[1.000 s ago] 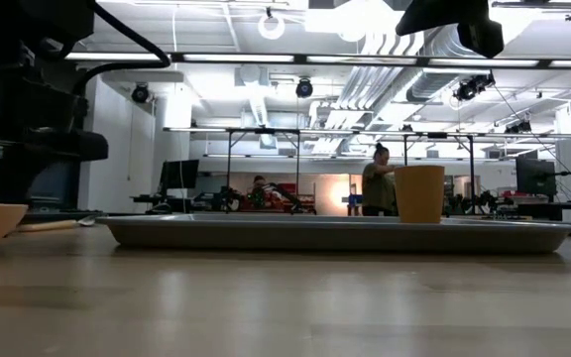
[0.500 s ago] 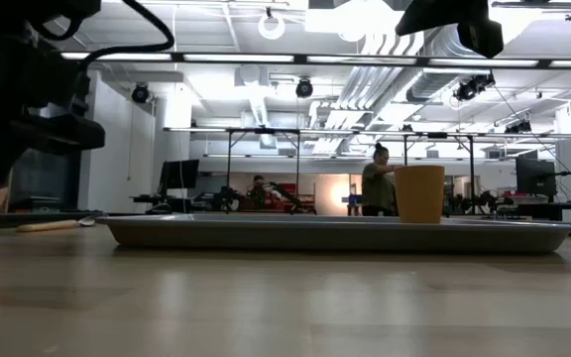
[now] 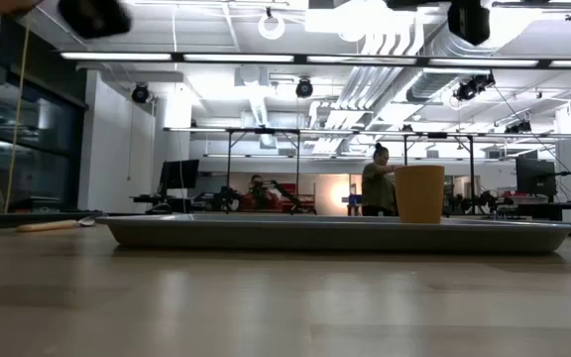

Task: Pick and place plate/cup/fork/spoon on tray
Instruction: Put the orange plate on the gray tray

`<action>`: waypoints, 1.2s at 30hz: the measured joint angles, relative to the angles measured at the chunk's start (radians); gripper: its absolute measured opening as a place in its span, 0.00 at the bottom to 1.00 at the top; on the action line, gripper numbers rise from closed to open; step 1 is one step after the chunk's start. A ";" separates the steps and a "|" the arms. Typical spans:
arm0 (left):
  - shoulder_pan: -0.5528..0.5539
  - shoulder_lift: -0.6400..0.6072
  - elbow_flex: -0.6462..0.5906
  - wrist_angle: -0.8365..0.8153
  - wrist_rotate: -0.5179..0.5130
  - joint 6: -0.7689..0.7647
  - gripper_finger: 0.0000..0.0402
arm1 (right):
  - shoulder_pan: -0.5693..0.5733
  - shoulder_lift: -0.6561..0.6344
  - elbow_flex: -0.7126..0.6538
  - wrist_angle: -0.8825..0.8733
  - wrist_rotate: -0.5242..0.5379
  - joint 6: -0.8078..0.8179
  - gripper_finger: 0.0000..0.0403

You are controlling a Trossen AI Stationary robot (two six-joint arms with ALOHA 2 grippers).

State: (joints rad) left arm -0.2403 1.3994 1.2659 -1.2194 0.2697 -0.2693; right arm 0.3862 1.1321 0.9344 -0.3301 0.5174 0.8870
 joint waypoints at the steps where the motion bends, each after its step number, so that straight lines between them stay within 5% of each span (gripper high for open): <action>1: 0.021 0.000 0.038 0.000 0.000 -0.028 0.00 | 0.000 -0.008 0.000 0.019 -0.011 -0.019 0.00; 6: 0.142 0.000 0.170 0.022 -0.014 -0.142 0.00 | 0.001 -0.067 0.000 0.104 -0.034 -0.100 0.00; 13: 0.311 0.013 0.203 0.186 -0.036 -0.210 0.00 | 0.001 -0.172 0.000 0.208 -0.051 -0.211 0.00; 21: 0.452 0.157 0.203 0.455 -0.203 -0.218 0.00 | 0.001 -0.233 0.000 0.243 -0.023 -0.294 0.00; 36: 0.598 0.428 0.152 0.376 -0.240 -0.113 0.00 | 0.001 -0.236 0.000 0.236 -0.013 -0.294 0.00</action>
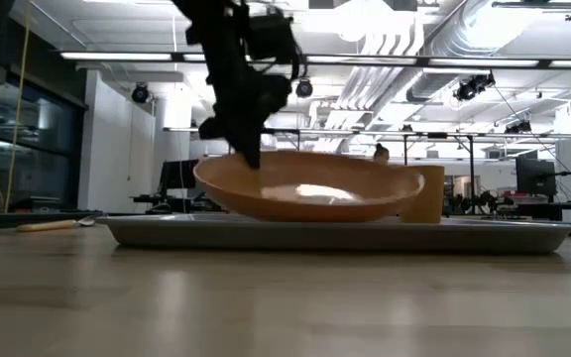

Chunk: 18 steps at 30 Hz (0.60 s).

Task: Pick and place plate/cup/fork/spoon on tray
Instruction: Put the orange plate on the gray tray

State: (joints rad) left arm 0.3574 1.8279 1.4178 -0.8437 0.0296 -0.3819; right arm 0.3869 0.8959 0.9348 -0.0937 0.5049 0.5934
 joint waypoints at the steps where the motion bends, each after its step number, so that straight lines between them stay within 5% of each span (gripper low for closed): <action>1: 0.013 0.002 -0.010 0.003 0.006 -0.002 0.00 | 0.000 0.000 0.000 0.000 0.000 0.000 0.00; 18: 0.110 0.008 -0.137 0.132 0.050 -0.069 0.00 | 0.000 0.001 0.000 -0.001 0.001 0.000 0.00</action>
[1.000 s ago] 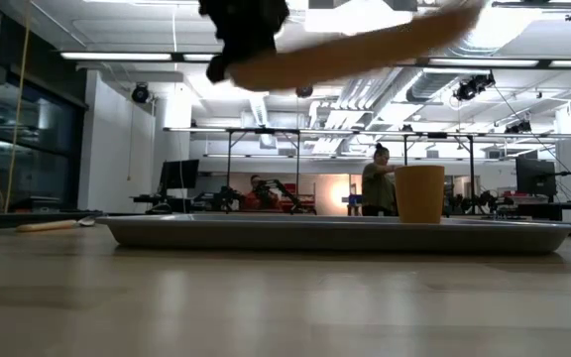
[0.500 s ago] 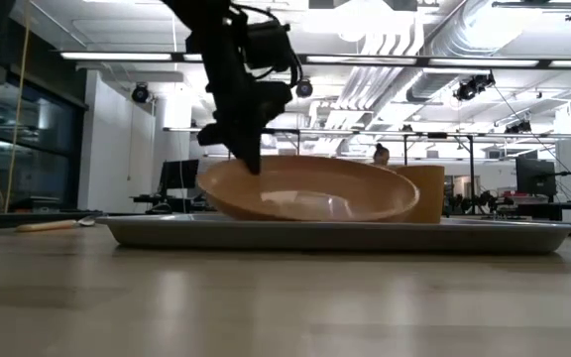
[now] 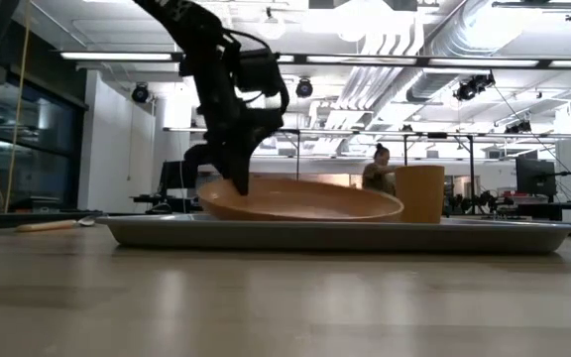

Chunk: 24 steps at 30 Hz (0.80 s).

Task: Pick and place plate/cup/fork/spoon on tray
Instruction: Put the orange plate on the gray tray

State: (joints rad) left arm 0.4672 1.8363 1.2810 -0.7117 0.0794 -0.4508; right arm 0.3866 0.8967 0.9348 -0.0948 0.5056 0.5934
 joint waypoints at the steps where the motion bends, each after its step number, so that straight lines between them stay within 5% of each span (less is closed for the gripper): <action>1: 0.000 0.000 -0.011 0.006 -0.001 -0.009 0.00 | 0.000 0.000 0.000 0.000 0.000 0.000 0.00; 12: -0.023 0.000 -0.059 0.150 -0.051 -0.062 0.00 | 0.000 0.000 0.000 -0.001 0.019 0.000 0.00; 24: -0.016 0.000 -0.059 0.121 -0.094 -0.037 0.07 | 0.000 0.000 0.000 -0.001 0.019 0.000 0.00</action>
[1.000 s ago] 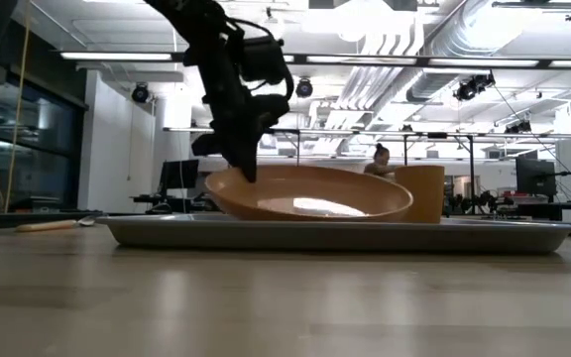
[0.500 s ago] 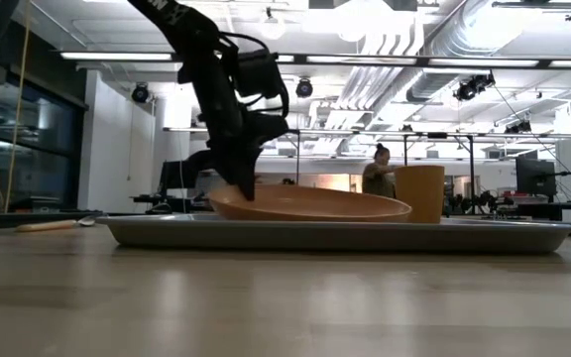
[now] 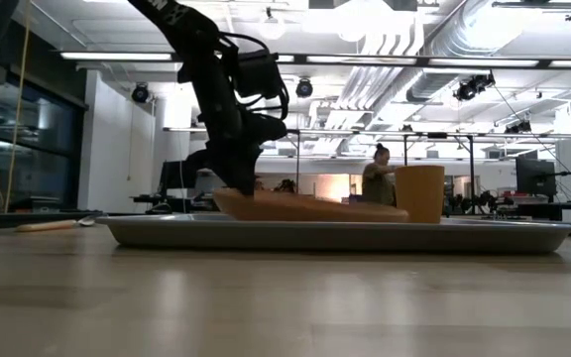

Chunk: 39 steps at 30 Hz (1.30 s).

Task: Pick and place plate/cup/fork/spoon on tray
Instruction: Put the orange plate on the gray tray, then put the pink fork on the gray tray to the left of the orange plate

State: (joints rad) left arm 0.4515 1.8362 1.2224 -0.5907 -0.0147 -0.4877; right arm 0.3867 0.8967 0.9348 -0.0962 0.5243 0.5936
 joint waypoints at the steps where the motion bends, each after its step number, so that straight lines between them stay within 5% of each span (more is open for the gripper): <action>1: 0.000 0.000 0.000 0.000 -0.001 0.001 0.09 | 0.000 0.000 0.000 0.000 0.000 0.000 0.00; 20: 0.000 -0.002 0.009 -0.005 0.003 0.027 0.38 | 0.000 0.000 0.000 0.000 0.000 0.000 0.00; 29: 0.000 -0.007 0.115 -0.116 0.003 0.154 0.41 | 0.000 0.000 0.000 0.000 0.000 -0.011 0.00; 39: -0.021 -0.240 0.168 -0.041 0.050 0.242 0.40 | 0.000 0.000 0.000 0.004 0.006 -0.036 0.00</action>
State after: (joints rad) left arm 0.4305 1.5958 1.3907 -0.6315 0.0354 -0.2459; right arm 0.3862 0.8967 0.9344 -0.0925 0.5303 0.5572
